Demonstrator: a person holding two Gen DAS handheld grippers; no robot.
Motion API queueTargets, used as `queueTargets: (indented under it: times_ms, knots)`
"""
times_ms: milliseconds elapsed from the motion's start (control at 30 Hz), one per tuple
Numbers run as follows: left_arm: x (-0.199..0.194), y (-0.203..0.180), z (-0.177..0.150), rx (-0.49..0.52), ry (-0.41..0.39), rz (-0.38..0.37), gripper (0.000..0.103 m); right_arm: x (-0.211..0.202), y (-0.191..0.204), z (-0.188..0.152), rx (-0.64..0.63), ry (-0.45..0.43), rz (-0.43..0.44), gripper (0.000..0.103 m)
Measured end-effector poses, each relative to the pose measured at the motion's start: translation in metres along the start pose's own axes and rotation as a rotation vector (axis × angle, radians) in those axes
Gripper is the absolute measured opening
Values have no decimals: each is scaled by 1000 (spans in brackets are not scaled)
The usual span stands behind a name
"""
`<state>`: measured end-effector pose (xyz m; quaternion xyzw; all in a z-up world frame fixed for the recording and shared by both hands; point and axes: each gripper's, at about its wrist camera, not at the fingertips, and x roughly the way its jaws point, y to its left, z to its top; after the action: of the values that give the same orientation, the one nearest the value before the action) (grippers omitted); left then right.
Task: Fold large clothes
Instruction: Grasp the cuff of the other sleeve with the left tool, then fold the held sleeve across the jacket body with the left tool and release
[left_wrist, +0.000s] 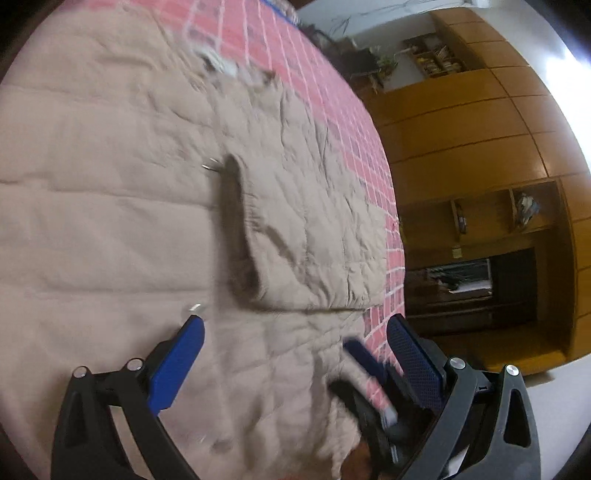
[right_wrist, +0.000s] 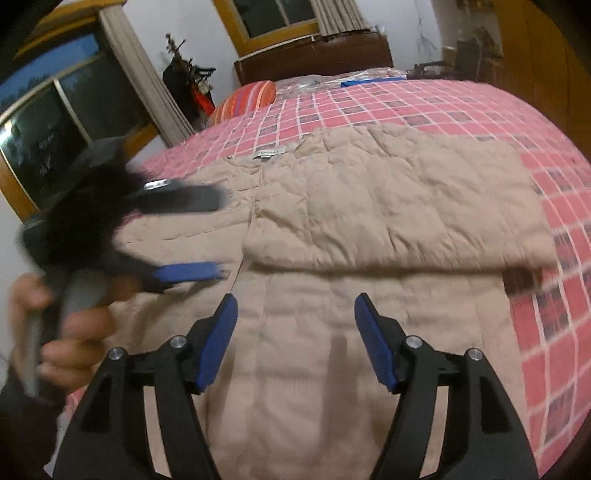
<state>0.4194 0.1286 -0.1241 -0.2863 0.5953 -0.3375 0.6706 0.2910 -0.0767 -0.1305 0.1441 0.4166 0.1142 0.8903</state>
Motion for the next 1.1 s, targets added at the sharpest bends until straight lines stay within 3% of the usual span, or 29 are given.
queueTargets:
  times_ms: [167,200,233,300,367,400,600,833,1000,1100]
  knots:
    - [29,-5,14,-30,38,4,97,-16,1,-11,45,-14,41,68]
    - [30,-6,17,-30,34,21,93,-18,2,-12,47,-17,48,68]
    - [30,-6,19,-25,28,51,85,-21,4,-14,50,-22,59,69]
    - [29,-7,23,-14,26,108,42,-27,6,-18,55,-30,73,70]
    - [28,-5,26,-2,19,144,22,-30,9,-21,59,-33,85,70]
    - [26,-5,28,6,16,153,18,-32,10,-23,63,-33,89,70]
    - [-20,-38,38,120,-47,155,12,-38,14,-34,76,-24,105,70]
    - [-128,-81,45,270,-179,182,12,-46,27,-39,67,-32,135,70]
    - [-183,-57,50,255,-243,214,12,-45,34,-41,61,-24,158,71]
    - [-196,-25,50,215,-258,233,12,-41,34,-41,66,-11,169,71]
